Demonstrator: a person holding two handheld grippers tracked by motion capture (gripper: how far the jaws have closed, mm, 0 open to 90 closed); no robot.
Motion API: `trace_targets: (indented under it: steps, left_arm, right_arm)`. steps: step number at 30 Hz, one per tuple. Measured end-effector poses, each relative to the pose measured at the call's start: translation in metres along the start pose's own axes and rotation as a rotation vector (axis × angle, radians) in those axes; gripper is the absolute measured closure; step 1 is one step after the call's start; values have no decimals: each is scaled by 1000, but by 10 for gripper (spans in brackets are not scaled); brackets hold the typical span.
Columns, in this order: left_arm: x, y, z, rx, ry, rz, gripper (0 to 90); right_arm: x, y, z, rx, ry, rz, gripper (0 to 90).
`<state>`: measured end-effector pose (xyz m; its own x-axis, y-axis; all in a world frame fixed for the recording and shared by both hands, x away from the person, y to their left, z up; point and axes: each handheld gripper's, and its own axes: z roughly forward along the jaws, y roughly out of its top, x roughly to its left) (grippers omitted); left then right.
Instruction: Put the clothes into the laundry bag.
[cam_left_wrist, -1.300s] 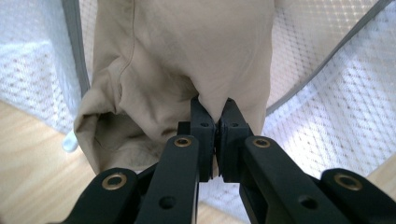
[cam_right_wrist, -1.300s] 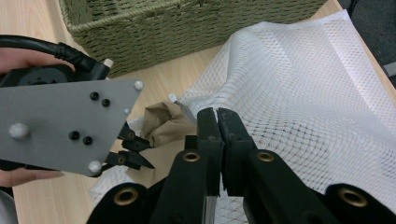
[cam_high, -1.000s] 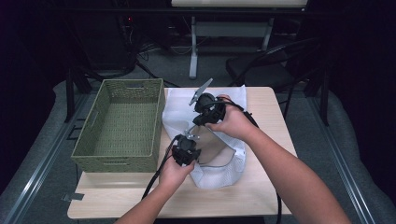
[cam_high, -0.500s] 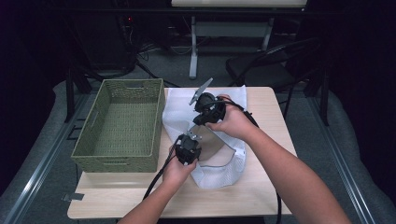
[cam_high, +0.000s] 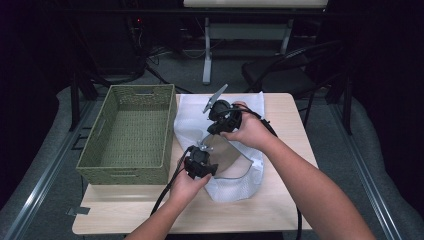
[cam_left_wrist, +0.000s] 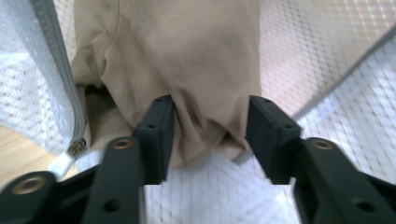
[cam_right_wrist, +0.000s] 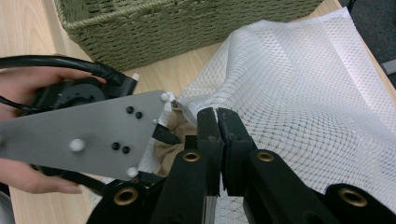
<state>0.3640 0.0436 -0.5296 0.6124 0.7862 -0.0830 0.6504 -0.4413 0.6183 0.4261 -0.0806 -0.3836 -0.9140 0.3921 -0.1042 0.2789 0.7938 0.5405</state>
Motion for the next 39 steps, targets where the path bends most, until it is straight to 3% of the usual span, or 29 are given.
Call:
trace_targets:
  steps: [4,18,39]
  left_arm:
    - [-2,-7,-8,5,-8,4,436]
    - [-1,-37,-28,5,-3,23,364]
    - [11,-70,-40,2,-5,-35,334]
  right_arm:
    - [1,-1,1,-3,-2,-1,887]
    - [0,-8,4,7,4,11,886]
    - [7,-37,16,18,7,30,874]
